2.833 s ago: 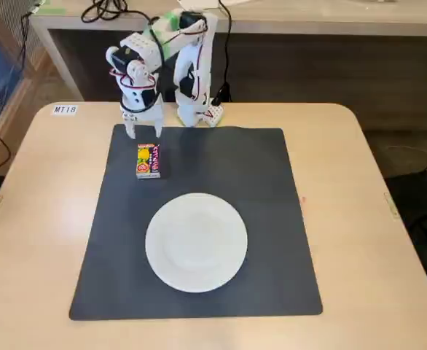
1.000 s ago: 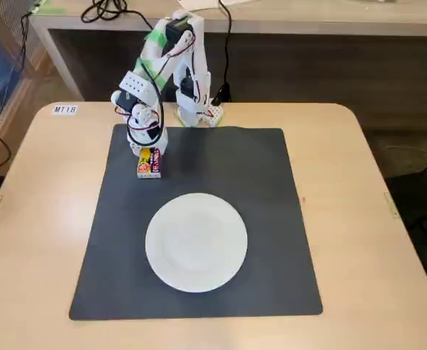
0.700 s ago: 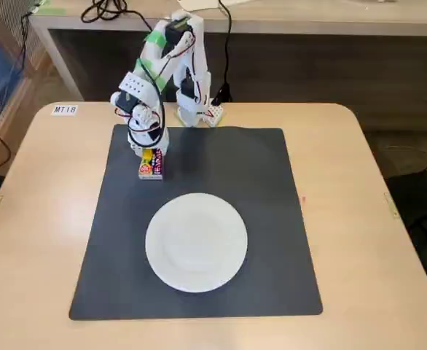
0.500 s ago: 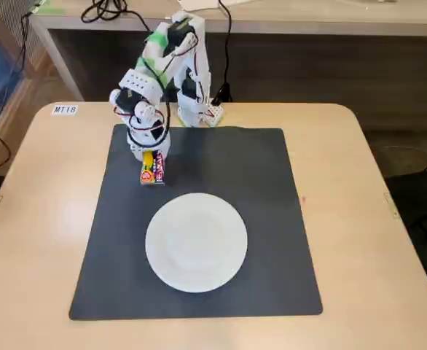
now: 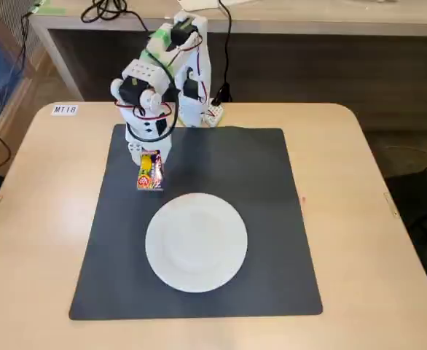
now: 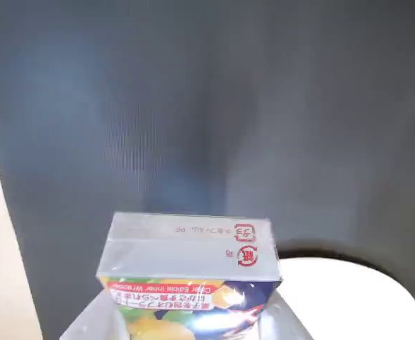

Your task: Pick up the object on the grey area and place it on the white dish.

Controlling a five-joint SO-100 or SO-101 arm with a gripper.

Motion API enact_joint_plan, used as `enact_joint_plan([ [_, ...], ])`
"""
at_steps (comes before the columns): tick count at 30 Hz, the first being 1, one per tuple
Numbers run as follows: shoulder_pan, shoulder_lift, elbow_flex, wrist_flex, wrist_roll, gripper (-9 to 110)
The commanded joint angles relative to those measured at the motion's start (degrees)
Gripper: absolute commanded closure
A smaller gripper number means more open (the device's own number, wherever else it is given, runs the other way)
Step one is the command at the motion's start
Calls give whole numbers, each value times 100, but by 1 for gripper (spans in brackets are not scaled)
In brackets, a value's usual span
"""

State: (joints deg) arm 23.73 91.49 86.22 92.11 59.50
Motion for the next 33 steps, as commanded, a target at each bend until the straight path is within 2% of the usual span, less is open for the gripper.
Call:
enact_joint_plan([
  [1,-308,9,-686,53,105,89],
  [17,-1582,-2443,-3542,-26,466,91],
  [33,-1881,-4008,-4729,-18,686,95],
])
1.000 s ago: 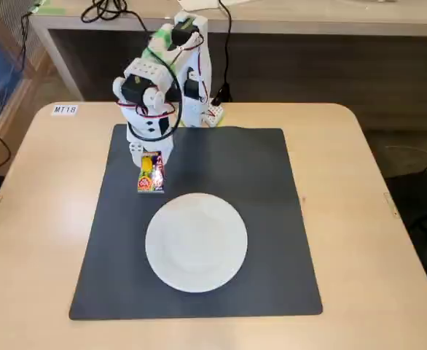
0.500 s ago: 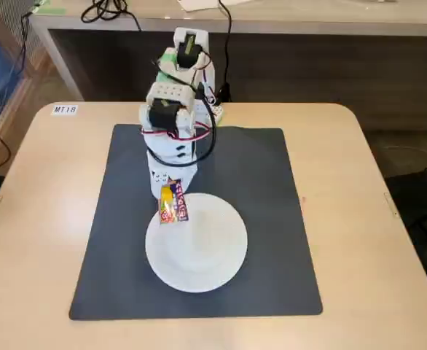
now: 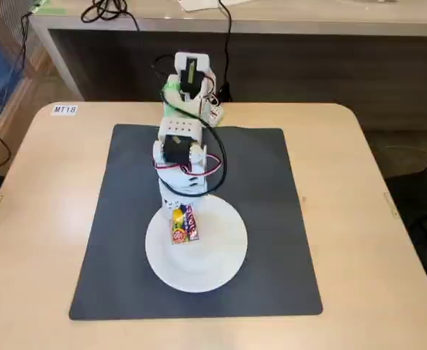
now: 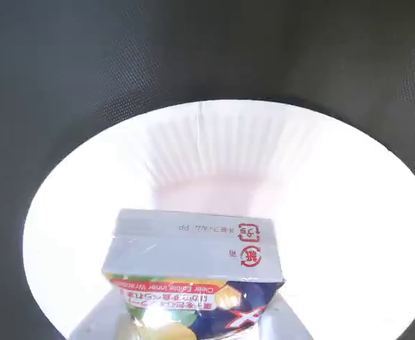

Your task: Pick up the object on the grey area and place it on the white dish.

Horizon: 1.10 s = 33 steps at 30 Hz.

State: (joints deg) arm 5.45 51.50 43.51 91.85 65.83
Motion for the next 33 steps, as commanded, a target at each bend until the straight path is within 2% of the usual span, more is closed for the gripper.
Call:
enact_joint_plan([
  [1,-62,-88,-536,9,62,95],
  [7,-79,-483,-835,9,79,96],
  [13,-105,-738,-835,149,62,90],
  [19,-132,-580,-800,519,-62,78],
  [22,-141,-211,-756,536,-343,70],
  [26,-88,439,-686,536,-800,65],
  [30,-53,967,-835,527,-1477,64],
  [33,-9,1230,-1213,501,-2303,76],
])
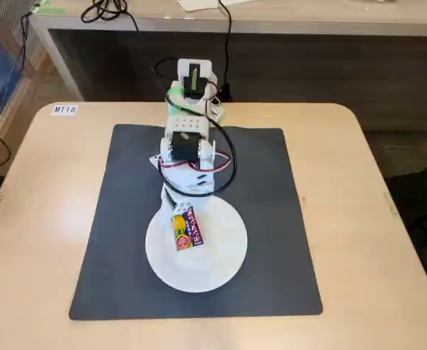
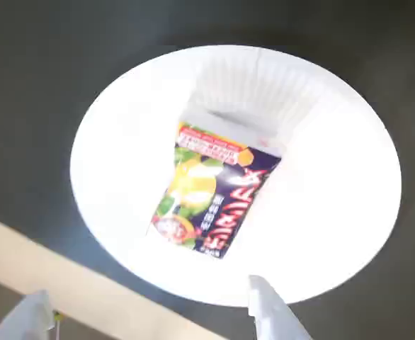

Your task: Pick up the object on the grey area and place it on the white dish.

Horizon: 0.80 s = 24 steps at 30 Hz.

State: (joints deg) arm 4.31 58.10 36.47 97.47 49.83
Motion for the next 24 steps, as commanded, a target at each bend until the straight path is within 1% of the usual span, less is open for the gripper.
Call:
enact_joint_plan([
  [1,114,615,-686,-62,-1081,83],
  [3,114,861,-738,-62,-1723,101],
  [6,9,1239,-738,-70,-3208,101],
  [9,-176,1635,-729,-44,-4922,101],
  [11,-369,2039,-571,-35,-5845,101],
  [13,-571,2549,-316,-26,-6486,101],
  [16,-589,3876,721,-53,-6601,101],
  [18,-510,4939,1608,-220,-6407,101],
  [19,-501,5546,2250,-510,-6311,101],
  [22,-510,7778,4939,-1942,-5766,102],
  [24,-475,8859,6363,-2435,-5511,102],
])
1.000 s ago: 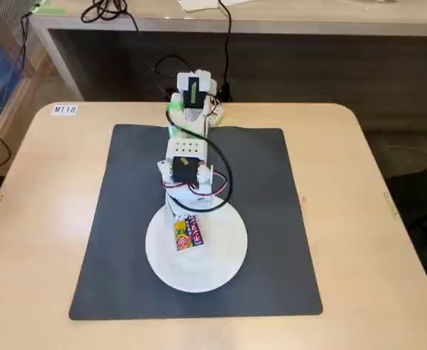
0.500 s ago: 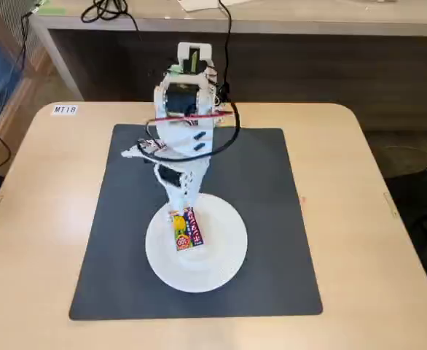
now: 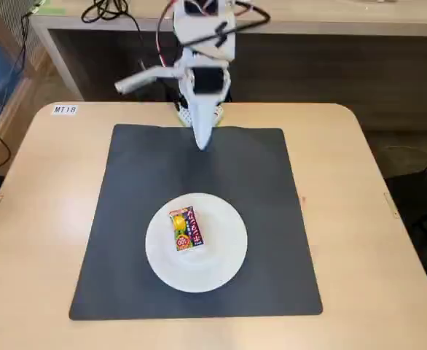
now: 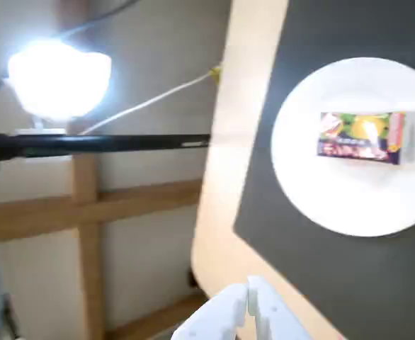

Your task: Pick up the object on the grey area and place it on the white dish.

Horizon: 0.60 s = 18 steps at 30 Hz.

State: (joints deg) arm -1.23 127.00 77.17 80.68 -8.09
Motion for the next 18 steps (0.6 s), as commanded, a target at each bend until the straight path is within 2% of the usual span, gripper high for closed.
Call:
enact_joint_plan([
  [1,79,2312,2813,-844,308,102],
  [8,44,4368,6398,-2004,519,102],
  [14,316,5379,8552,-2566,598,102],
  [18,483,6495,9703,-2496,686,102],
])
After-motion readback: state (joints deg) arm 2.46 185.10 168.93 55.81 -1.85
